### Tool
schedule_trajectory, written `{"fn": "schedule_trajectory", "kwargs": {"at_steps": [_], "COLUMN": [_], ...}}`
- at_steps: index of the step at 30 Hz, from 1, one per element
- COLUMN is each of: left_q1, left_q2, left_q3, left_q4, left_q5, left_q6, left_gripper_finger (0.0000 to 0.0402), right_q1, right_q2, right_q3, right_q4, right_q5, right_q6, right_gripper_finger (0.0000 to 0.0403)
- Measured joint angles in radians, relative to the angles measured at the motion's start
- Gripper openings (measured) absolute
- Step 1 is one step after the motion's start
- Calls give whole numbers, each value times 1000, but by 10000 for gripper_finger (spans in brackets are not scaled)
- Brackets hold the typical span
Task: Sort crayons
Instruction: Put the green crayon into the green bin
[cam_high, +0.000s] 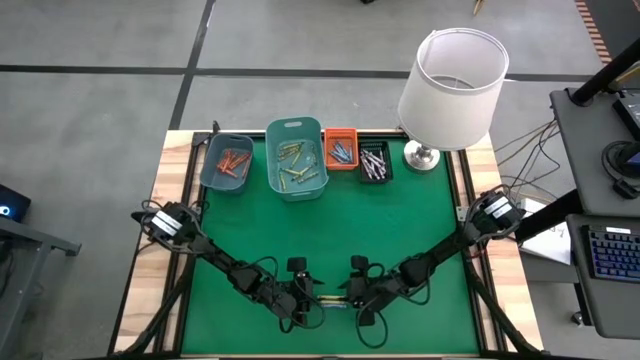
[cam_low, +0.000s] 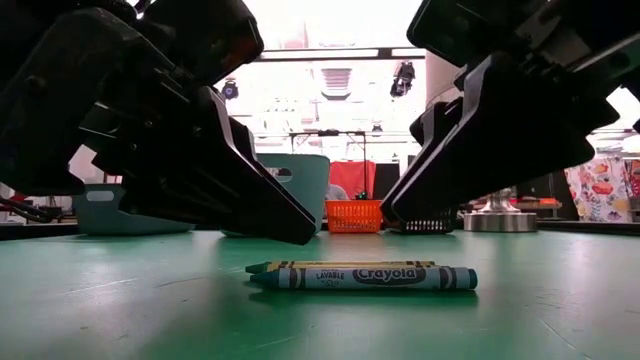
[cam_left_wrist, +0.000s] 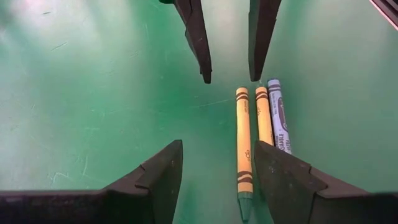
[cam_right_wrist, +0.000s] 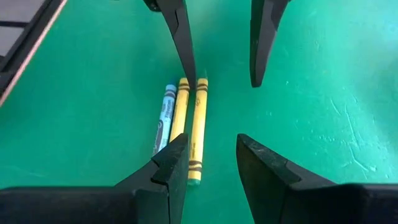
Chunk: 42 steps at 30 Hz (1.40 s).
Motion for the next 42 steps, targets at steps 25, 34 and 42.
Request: {"fn": "schedule_trajectory", "kwargs": {"at_steps": [25, 34, 42], "left_q1": [7, 23, 8], "left_q2": [21, 16, -47], "left_q3": [-6, -6, -6], "left_q4": [13, 8, 5], "left_q5": [-62, -88, 45], "left_q6": [-12, -18, 156], "left_gripper_finger": [181, 181, 167], "right_q1": [0, 0, 0], "right_q2": [0, 0, 0], "right_q3": [-76, -76, -76], "right_q4": [161, 161, 183], "right_q5": [22, 22, 22], "right_q6": [-18, -18, -35], "right_gripper_finger": [125, 125, 125]}}
